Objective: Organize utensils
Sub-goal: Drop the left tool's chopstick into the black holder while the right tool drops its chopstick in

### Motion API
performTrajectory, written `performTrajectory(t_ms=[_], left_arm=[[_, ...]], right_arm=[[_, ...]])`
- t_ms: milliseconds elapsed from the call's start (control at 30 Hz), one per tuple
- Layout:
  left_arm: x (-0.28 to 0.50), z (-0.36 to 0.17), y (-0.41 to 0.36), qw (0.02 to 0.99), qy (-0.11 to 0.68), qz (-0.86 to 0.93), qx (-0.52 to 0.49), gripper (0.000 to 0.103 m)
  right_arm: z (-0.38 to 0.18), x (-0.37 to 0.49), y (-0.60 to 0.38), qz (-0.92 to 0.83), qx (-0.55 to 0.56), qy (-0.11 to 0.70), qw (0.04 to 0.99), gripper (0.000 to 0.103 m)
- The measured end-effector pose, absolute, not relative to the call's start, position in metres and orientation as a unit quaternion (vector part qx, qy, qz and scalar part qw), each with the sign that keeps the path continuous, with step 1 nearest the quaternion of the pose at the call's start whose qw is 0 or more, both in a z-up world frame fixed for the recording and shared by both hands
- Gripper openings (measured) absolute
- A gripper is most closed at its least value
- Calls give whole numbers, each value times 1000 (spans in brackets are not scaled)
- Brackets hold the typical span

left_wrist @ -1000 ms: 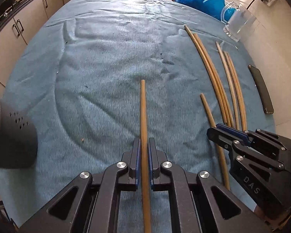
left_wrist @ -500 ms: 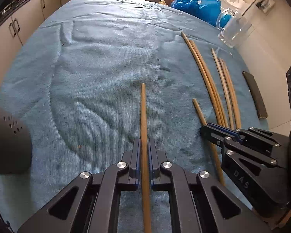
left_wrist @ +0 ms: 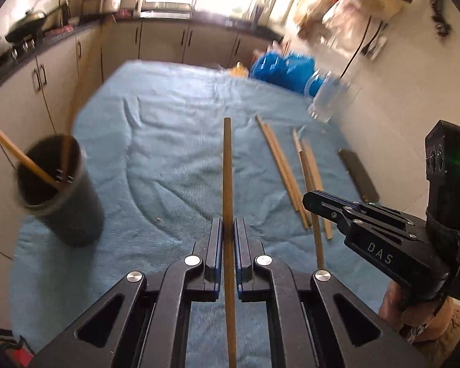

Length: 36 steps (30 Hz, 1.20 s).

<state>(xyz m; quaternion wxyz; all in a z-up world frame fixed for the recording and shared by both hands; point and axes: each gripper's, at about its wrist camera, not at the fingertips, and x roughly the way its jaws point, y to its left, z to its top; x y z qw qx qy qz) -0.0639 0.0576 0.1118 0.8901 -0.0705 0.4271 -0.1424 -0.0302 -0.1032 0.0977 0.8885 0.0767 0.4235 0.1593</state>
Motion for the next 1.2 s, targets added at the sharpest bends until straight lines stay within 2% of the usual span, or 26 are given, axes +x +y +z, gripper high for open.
performTrajectory(t_ms=[333,700,933,1200], left_arm=[[-107,177,94,931,326,-130,-97,6],[-117,249,157,962,236,-78,-111,6],[-99,261,201,969,219,-24,-112,6],[-62,254,225,964,240,-6,-113,6]], right_arm=[[162,-65,-87,186,73,321,926,7],[228,-41,-42,235,89,254,934,7],[267,-20,11,279,96,213,931,7],[264,11,58,282,122,198,931,7]])
